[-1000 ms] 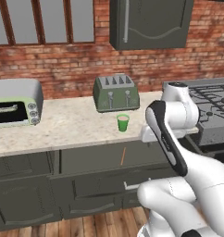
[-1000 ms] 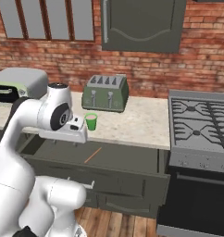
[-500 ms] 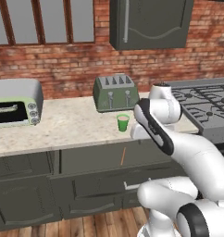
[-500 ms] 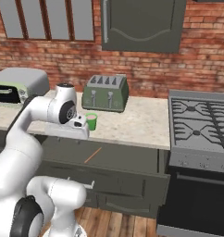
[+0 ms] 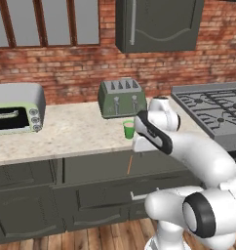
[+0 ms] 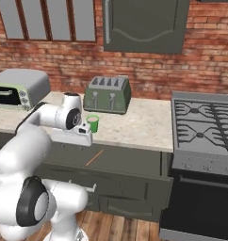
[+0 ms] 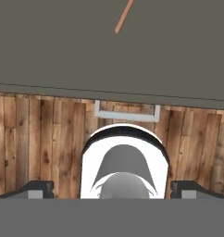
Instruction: Pick up the straw from the left drawer and put it inside the smoothie cup.
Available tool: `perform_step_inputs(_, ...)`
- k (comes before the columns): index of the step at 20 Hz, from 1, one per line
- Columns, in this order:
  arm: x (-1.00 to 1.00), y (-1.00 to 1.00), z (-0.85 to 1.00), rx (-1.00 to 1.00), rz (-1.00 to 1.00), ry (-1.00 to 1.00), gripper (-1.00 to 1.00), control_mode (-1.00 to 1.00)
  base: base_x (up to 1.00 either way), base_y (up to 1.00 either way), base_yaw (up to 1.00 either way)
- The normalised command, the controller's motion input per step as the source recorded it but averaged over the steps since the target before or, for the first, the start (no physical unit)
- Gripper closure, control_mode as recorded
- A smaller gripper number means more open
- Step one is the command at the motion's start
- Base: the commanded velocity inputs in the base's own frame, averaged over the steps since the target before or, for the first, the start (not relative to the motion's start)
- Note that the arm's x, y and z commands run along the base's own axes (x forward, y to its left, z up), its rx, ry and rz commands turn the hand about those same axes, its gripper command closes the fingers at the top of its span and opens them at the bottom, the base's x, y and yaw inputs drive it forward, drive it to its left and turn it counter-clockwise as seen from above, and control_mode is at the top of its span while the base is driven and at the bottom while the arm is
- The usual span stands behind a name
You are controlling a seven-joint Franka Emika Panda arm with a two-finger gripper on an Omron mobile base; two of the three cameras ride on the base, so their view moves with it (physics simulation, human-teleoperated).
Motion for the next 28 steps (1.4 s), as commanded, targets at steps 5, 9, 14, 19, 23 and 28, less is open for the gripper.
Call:
perform_step_inputs(5,0.22,0.0,-0.47,0.0,0.0,0.01,-1.0,-1.0,0.0,0.0,0.0)
perform_step_inputs(9,0.15,0.0,-0.47,0.0,0.0,0.0,-1.0,-1.0,0.0,0.0,0.0)
perform_step_inputs(14,0.15,0.0,-0.39,0.0,0.0,0.0,-1.0,-1.0,0.0,0.0,0.0)
perform_step_inputs(19,0.26,0.0,-0.34,0.0,0.0,0.0,-1.0,-1.0,0.0,0.0,0.0)
perform_step_inputs(23,0.35,0.0,-0.26,0.0,0.0,0.0,-1.0,-1.0,0.0,0.0,0.0)
perform_step_inputs(28,0.41,0.0,-0.19,0.0,0.0,0.0,-1.0,-1.0,0.0,0.0,0.0)
